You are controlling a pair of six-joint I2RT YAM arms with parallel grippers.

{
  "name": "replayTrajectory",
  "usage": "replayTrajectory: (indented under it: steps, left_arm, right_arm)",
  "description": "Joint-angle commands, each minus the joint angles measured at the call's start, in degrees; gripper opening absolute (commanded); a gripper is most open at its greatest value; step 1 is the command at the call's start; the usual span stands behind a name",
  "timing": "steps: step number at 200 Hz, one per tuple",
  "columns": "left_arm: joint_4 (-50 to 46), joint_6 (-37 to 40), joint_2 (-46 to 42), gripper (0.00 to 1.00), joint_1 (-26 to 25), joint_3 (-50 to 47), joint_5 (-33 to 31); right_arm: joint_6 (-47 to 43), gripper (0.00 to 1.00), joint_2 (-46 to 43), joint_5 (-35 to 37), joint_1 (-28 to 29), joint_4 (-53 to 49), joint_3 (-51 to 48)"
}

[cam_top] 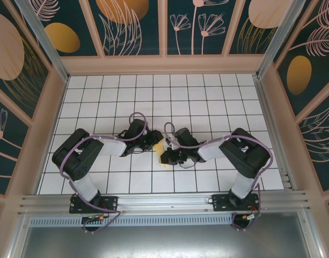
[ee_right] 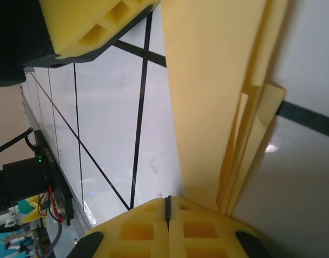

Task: Fold a paper plane with a square sheet of paper (pick it up from the middle)
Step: Fold the wing for the fifth time at the center of the table.

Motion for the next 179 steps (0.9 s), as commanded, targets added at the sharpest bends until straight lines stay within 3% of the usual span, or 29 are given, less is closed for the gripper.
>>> replayTrajectory:
  steps: [1,65,110,139,179]
  left_arm:
    - [-3.6,0.8,1.4,0.46,0.3,-0.3,-0.6]
    - [-3.4,0.7,1.8,0.46,0.4,-0.1,-0.2]
    - [-3.3,0.9,1.9,0.46,0.4,0.2,0.1]
    - [-3.2,1.1,1.8,0.47,0.4,0.3,0.7]
    - [-3.1,1.5,1.8,0.47,0.4,0.6,1.0]
  right_arm:
    - [-1.0,0.02,-1.4,3.5,2.3,-9.0,-2.9]
    - [0.7,0.02,-5.4,0.5,2.0,-7.1,-9.1]
    - [-2.2,0.03,-11.3,1.2,1.3,-11.9,-5.3]
    - [-0.8,0.03,-14.9,1.6,-0.1,-8.0,-3.2]
    - [0.3,0.02,-9.6,0.2,-1.2,-3.0,0.9]
